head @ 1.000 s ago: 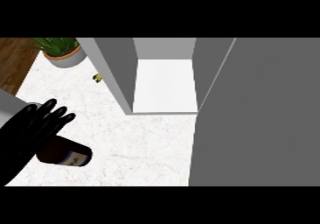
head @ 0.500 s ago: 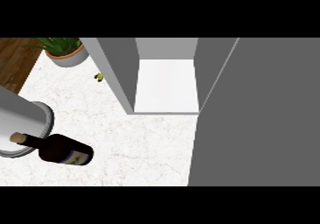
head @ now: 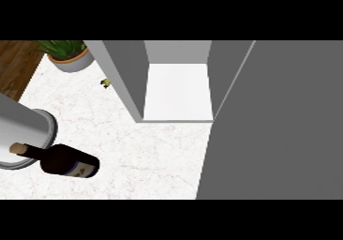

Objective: Pick up the wine, place it into the cabinet and close the cabinet

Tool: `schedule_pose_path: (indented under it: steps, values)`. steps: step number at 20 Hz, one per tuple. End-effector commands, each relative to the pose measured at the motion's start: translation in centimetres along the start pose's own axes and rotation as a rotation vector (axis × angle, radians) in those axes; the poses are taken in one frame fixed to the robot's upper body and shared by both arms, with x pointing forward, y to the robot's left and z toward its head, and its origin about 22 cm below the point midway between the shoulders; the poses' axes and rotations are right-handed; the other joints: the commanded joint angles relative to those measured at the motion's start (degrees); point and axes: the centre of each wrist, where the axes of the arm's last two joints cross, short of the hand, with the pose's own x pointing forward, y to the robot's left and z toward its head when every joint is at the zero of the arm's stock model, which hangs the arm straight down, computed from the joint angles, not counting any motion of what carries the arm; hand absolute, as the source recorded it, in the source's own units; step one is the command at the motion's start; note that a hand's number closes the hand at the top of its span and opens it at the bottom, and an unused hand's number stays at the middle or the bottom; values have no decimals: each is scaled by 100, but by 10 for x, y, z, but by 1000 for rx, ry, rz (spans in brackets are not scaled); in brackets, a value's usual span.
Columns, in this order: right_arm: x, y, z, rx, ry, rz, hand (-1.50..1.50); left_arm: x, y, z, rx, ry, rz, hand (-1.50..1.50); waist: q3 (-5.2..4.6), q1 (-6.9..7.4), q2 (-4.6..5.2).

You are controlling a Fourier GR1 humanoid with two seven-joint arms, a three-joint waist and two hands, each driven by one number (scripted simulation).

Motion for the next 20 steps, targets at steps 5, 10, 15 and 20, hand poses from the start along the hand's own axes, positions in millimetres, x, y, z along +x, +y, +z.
schedule_pose_path:
  steps: [5,10,15,20]
  values:
    - [34,10,25,-50,-59,30,-150,1,1,-3,35,38,-29,-150,-1,-52,-1]
    - [42,9,31,-47,-81,26,-150,-11,11,4,46,57,1,-150,-5,-55,-13]
    - [43,9,30,-45,-74,37,-150,-48,12,-3,64,62,-24,-150,-5,-87,-6]
    - [49,5,29,-56,-58,54,-150,-59,17,1,59,85,-42,-150,-3,-56,-7]
